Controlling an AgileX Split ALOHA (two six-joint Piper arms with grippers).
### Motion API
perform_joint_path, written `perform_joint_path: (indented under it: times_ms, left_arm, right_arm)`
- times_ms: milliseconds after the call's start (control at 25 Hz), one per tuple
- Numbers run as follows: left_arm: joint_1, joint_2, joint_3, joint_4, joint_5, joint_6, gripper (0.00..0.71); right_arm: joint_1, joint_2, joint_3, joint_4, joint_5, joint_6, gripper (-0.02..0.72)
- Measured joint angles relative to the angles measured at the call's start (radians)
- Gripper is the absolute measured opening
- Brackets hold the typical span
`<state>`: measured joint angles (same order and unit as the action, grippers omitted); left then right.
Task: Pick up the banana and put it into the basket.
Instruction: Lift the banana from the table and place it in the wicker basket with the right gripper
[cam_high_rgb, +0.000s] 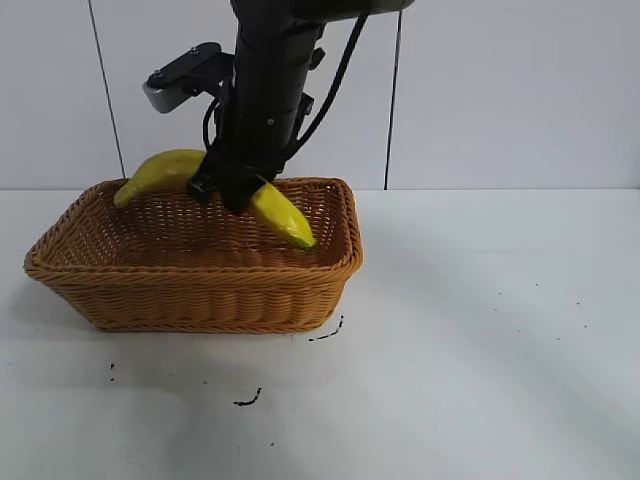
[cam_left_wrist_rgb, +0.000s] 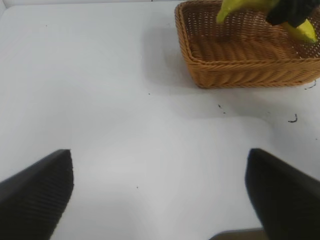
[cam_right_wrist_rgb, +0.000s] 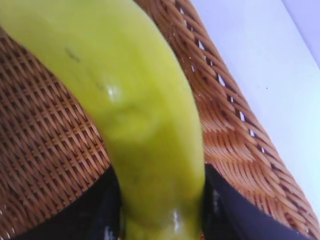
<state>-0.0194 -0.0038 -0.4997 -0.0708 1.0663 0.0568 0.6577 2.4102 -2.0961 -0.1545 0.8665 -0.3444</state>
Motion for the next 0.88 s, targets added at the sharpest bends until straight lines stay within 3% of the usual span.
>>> perform_joint_path:
  times_ms: [200,240,400,480,680,880]
  left_arm:
    - [0.000,0.000,0.000,0.000,0.000,0.000,0.693]
    - [0.000,0.000,0.000,0.000,0.000,0.000,0.693]
    - [0.000,0.000,0.000,0.000,0.000,0.000,0.693]
    - [0.000,0.000,0.000,0.000,0.000,0.000,0.693]
    - [0.000,0.000,0.000,0.000,0.000,0.000,0.693]
    - [0.000,0.000,0.000,0.000,-0.001,0.000,0.693]
  right_arm:
    - [0.000,0.000,0.000,0.001,0.002,-0.002,0.294]
    - [0.000,0.000,0.000,0.002,0.002,-0.002,0.323]
    - [0.000,0.000,0.000,0.002,-0.004,-0.002,0.591]
    - [0.000,-0.001,0.000,0.000,-0.010,0.018,0.648]
    - [0.000,-0.041,-0.001,-0.014,0.015,0.144,0.680]
    - [-0.015,-0.100,-0.069,0.002,0.174,0.263,0.680]
